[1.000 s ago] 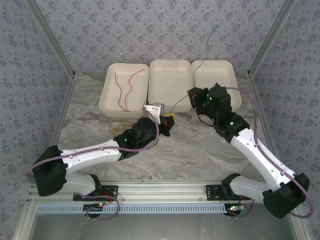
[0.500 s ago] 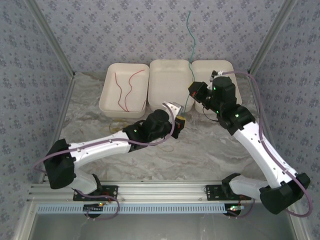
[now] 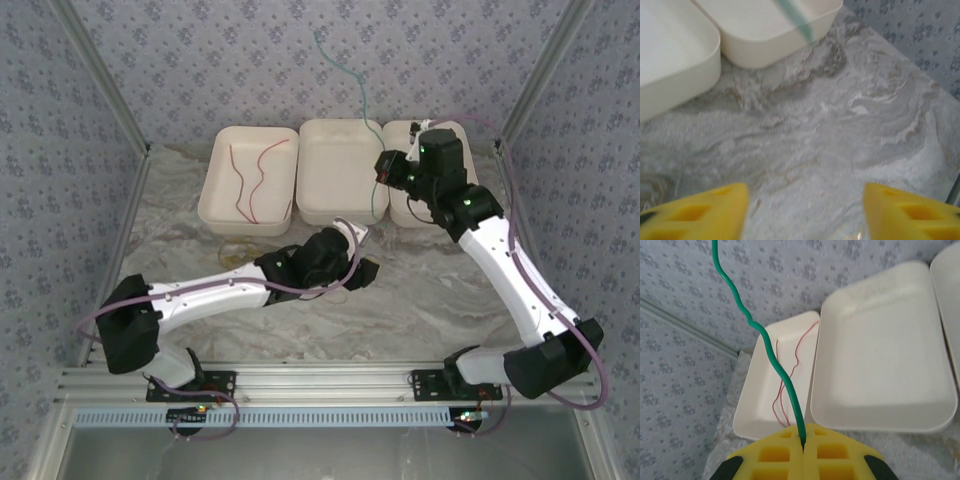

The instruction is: Untangle the cables

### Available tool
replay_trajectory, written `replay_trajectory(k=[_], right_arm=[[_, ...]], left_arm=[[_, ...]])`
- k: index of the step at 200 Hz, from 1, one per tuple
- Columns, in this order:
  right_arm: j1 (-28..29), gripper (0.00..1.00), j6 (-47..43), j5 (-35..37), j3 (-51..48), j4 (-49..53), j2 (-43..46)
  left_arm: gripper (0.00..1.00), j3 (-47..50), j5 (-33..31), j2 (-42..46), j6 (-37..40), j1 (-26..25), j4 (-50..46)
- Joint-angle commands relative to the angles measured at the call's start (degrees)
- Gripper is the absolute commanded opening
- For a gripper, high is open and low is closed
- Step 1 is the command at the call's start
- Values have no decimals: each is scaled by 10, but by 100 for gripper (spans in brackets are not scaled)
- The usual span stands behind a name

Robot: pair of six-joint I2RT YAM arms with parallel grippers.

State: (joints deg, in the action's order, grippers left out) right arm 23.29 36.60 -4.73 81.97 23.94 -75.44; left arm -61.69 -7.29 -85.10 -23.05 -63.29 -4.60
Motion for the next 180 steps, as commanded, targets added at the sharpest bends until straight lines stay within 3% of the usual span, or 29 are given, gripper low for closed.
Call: replay_trajectory(k=[1, 46, 102, 180], right_arm=[[-25, 0, -57, 20, 22, -11, -11], [-112, 0, -112, 57, 59, 49, -59], [-187, 0, -212, 143, 119, 81, -220], [-217, 0, -244, 219, 265, 149, -458]], left_arm=[[69, 29, -49, 91, -50, 3, -29], [71, 117, -77, 247, -150, 59, -81], [74, 182, -90, 431, -213, 127, -168], [73, 184, -97, 505, -222, 158, -252]])
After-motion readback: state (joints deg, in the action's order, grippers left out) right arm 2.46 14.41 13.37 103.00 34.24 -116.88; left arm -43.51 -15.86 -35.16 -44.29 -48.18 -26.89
